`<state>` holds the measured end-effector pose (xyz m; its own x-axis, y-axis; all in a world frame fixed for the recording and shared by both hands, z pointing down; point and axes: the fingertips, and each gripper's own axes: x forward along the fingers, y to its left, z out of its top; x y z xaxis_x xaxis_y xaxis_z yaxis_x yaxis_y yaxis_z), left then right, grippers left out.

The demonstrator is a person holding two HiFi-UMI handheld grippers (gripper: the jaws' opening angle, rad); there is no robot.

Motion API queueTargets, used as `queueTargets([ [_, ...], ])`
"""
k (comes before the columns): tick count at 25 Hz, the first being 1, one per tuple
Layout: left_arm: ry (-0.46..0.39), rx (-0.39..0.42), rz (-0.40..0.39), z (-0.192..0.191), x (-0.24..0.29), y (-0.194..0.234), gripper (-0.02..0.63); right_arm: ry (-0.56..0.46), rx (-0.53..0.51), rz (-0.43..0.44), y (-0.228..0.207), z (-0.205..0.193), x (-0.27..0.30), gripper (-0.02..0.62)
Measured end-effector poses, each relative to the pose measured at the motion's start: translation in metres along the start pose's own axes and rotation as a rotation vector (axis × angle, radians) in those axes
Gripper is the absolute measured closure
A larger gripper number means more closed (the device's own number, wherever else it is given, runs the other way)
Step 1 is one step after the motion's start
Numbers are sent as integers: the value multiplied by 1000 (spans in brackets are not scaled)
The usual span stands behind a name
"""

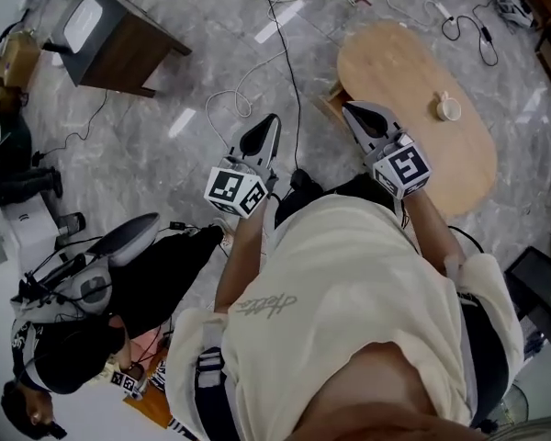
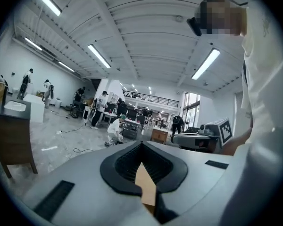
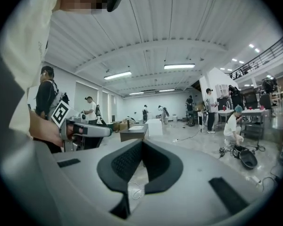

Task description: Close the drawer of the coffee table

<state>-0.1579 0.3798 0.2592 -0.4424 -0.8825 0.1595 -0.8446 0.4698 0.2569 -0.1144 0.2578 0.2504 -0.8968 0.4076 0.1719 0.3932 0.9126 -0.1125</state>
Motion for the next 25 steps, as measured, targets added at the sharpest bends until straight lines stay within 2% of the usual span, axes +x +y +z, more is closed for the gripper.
queueTargets([
  [6,21,25,-117,3,-6,44,601,-20,4,-157,11,4,28,600],
  [10,36,34,-148,-3,-3,65,601,3,11,-237,13,-6,20,600],
  [13,32,33,-161,-7,13,69,601,19,16,-287,-4,-15,6,600],
  [17,39,37,-193,-14,37,63,601,8,37,-353,-24,-27,-15,600],
  [21,39,63,-220,-10,63,36,601,-12,81,-383,-53,-46,-38,600],
  [25,70,104,-269,-5,95,15,601,-58,99,-413,-92,-43,-48,600],
])
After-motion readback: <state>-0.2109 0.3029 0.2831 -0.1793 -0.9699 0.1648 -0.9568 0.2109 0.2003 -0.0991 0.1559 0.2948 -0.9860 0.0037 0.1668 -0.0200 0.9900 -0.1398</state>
